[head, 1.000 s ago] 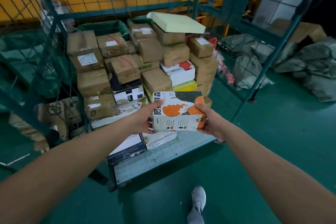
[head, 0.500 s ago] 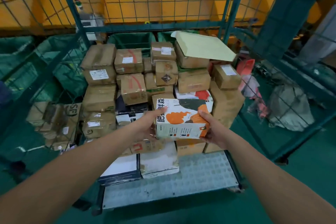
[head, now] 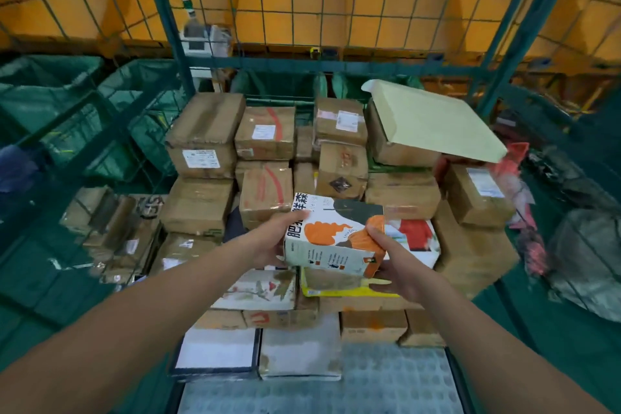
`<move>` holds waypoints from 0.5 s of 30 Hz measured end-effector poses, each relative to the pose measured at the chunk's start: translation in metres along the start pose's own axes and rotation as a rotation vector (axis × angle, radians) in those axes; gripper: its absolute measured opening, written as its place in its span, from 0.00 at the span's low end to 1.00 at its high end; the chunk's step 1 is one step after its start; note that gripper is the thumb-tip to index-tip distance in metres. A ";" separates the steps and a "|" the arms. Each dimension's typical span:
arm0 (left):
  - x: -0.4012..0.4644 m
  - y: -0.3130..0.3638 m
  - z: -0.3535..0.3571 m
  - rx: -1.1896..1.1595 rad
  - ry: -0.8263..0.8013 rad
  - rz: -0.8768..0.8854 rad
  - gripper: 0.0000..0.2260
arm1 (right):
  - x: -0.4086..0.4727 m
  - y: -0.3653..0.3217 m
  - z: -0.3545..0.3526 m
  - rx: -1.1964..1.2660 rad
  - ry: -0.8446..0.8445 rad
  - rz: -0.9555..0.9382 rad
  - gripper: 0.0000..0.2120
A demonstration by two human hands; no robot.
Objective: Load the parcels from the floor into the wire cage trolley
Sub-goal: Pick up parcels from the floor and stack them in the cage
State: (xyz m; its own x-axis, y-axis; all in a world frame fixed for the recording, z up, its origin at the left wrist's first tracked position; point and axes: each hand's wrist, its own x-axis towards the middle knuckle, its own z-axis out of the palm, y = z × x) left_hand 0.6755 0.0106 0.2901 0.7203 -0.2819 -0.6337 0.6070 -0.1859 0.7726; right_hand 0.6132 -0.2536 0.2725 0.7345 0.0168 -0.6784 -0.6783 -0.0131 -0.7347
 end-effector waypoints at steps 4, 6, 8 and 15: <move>0.045 0.036 -0.052 -0.056 0.088 0.013 0.23 | 0.055 -0.052 0.032 -0.052 -0.065 0.003 0.35; 0.065 0.051 -0.080 -0.072 0.150 0.032 0.25 | 0.084 -0.077 0.050 -0.020 -0.081 -0.006 0.34; 0.084 0.066 -0.104 -0.097 0.186 0.054 0.30 | 0.111 -0.099 0.068 0.027 -0.094 0.005 0.34; 0.140 0.119 -0.154 -0.167 0.274 0.207 0.42 | 0.179 -0.166 0.111 0.167 -0.099 0.012 0.28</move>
State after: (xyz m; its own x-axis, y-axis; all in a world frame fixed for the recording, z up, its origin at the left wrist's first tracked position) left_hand 0.9007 0.0937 0.2877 0.8826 -0.0316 -0.4690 0.4695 0.0105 0.8829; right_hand 0.8543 -0.1379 0.2730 0.7261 0.1157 -0.6778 -0.6872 0.1521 -0.7103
